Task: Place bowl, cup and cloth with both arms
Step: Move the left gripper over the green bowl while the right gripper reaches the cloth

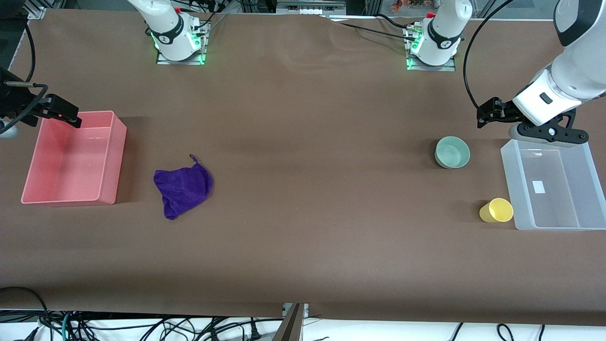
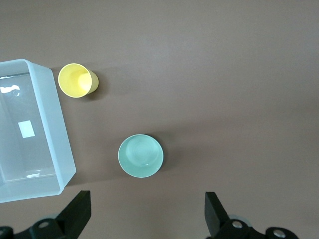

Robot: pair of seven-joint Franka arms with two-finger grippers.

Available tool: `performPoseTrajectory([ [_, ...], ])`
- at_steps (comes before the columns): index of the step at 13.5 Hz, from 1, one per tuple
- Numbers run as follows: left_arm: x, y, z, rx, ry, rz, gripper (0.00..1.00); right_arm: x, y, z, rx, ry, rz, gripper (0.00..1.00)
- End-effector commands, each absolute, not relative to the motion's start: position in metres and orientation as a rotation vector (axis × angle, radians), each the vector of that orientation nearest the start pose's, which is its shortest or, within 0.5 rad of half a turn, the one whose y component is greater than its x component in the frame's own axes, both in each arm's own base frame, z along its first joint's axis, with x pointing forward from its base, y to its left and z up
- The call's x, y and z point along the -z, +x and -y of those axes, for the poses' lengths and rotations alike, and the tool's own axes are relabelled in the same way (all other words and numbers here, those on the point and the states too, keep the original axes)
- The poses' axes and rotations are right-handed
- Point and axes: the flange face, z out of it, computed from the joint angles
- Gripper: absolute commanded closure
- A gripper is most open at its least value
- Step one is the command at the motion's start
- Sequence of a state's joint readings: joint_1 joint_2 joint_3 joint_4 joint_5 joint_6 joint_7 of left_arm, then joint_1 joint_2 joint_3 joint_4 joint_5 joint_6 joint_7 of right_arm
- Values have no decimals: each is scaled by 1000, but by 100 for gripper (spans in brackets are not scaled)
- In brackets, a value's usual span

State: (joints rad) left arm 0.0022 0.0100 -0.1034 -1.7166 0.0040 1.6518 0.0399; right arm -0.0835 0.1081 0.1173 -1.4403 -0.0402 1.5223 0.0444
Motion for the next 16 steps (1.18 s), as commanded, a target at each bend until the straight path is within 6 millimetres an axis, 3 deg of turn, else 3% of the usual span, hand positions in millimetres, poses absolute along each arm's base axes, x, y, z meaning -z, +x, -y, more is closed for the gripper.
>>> performPoseTrajectory([
  [1,-557,558,57,-107,-3122,-203,0,-623,581,-15,-32,-3153,-48,0],
  [12,-554,560,57,-117,-3122,-201,0,-622,581,-14,-32,-3153,-33,0],
  [16,-538,566,60,-154,-3112,-212,0,-622,581,-15,-32,-3150,-43,0],
])
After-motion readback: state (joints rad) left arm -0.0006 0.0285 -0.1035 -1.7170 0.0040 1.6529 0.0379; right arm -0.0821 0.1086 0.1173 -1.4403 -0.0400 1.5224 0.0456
